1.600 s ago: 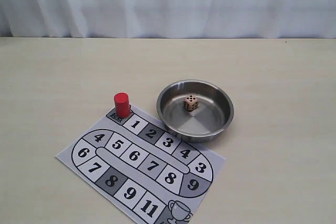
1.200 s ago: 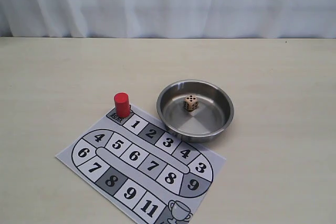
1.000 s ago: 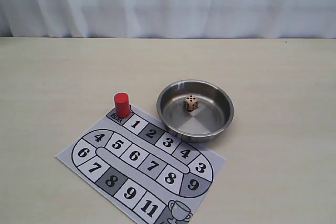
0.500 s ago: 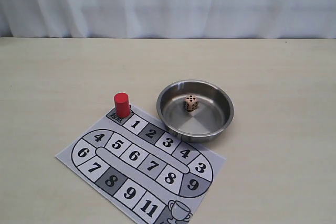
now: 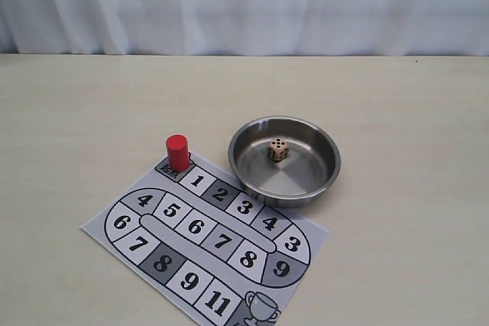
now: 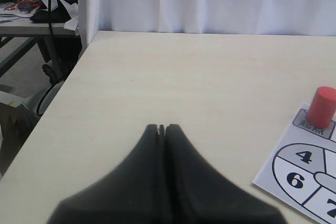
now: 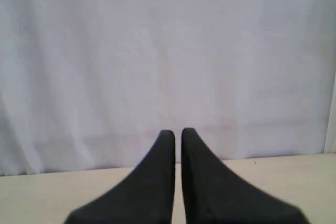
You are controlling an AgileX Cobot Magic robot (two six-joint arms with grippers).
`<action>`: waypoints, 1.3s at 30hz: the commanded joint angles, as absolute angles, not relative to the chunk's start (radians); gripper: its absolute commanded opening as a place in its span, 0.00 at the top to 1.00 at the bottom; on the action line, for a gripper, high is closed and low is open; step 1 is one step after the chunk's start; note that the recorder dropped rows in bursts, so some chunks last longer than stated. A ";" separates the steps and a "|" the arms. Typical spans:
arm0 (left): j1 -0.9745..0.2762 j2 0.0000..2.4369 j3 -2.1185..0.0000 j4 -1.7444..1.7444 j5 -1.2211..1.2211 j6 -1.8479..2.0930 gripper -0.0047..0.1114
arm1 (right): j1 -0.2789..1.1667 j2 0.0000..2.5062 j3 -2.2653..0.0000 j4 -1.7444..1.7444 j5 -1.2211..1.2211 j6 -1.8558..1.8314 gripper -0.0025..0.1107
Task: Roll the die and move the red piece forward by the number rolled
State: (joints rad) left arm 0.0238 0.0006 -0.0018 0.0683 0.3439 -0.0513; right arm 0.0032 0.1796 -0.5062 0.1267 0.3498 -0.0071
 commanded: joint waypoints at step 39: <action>0.024 0.000 0.000 0.068 0.332 -0.057 0.96 | 0.353 1.513 -1.087 0.161 0.575 -0.239 0.38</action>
State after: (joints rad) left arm 0.0238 0.0006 -0.0018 0.0683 0.3439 -0.0513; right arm 0.3504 1.4406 -1.0449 0.1437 0.5528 -0.2360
